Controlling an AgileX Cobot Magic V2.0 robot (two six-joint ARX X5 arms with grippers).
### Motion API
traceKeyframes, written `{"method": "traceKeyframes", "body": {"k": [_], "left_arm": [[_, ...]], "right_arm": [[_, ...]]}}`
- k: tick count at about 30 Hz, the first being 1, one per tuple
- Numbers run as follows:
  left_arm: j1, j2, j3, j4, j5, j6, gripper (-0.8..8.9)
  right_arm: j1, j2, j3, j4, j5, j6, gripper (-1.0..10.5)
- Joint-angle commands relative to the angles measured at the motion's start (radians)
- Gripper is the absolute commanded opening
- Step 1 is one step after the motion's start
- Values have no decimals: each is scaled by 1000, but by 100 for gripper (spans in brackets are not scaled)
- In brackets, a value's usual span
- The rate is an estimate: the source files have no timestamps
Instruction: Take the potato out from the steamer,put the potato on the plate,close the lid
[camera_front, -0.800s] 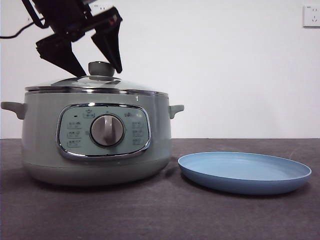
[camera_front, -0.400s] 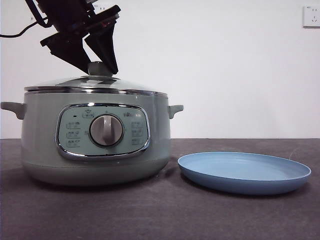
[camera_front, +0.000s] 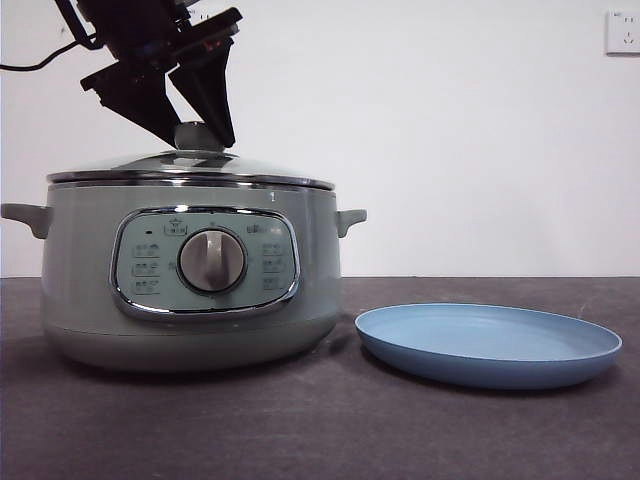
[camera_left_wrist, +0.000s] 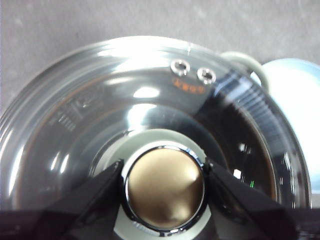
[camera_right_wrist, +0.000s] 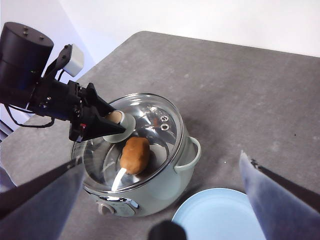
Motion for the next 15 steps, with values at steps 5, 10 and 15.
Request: {"method": "traceKeyframes", "body": {"k": [5, 10, 15], "left_arm": [[4, -7, 208, -136, -8, 23, -8], [7, -9, 375, -277, -8, 82, -8], [7, -11, 520, -439, -10, 133, -8]], "right_arm": [[5, 3, 5, 19, -3, 0, 626], [24, 6, 5, 59, -6, 50, 626], [63, 39, 5, 61, -5, 53, 626]]}}
